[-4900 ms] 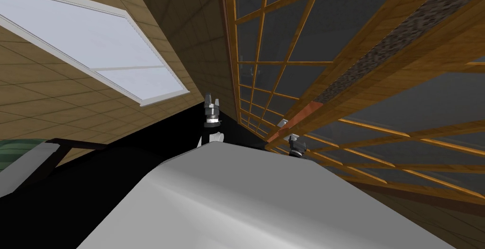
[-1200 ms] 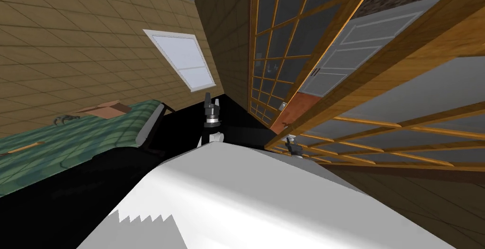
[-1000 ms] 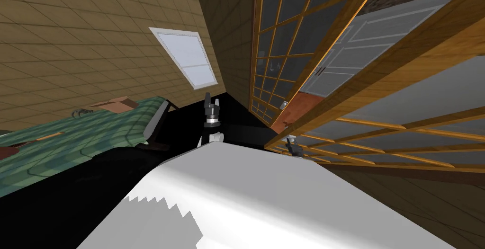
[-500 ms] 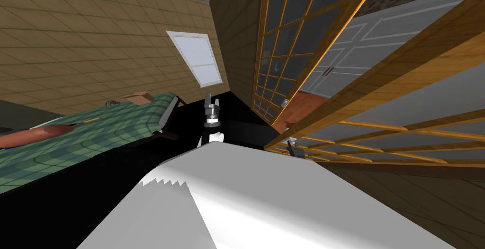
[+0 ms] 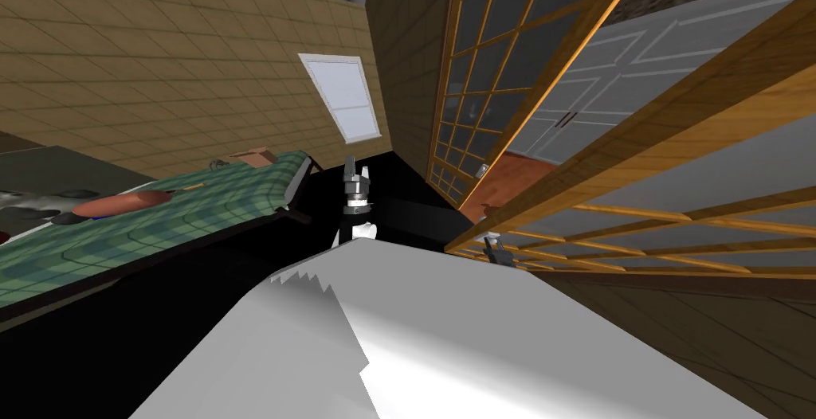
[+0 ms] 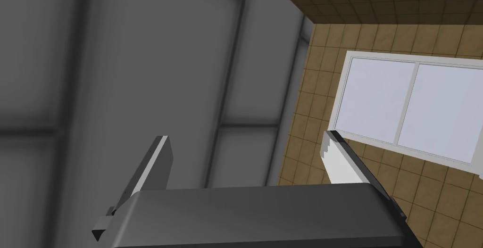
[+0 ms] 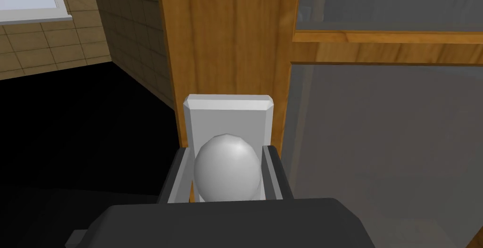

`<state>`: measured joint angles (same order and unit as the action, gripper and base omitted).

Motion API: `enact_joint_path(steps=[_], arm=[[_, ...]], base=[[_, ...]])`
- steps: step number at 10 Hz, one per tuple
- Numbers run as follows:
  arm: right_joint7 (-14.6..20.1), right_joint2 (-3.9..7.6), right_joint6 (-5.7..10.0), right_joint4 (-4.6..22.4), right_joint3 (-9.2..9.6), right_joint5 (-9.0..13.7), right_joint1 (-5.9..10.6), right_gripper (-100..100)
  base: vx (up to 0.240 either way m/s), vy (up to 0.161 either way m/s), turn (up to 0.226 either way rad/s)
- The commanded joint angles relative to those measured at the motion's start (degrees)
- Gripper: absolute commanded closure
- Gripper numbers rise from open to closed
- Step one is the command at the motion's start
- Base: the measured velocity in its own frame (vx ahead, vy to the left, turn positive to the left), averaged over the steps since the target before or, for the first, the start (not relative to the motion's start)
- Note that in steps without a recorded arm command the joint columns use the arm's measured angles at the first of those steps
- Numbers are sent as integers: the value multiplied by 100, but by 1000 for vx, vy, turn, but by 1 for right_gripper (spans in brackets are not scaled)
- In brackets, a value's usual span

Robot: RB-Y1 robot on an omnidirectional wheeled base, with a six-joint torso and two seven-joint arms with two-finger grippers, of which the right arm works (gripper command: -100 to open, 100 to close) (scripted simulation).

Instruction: Pull the door open

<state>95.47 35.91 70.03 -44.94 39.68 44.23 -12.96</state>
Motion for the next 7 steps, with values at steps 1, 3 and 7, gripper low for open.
enact_joint_path(steps=[1,3,7], arm=[[67,10,63,63,66,-39,-15,100],[138,34,144,138,117,-74,-5,100],[213,54,227,230,168,-110,21,100]], base=[[-226,-44,144],[-224,-56,126],[-168,-50,101]])
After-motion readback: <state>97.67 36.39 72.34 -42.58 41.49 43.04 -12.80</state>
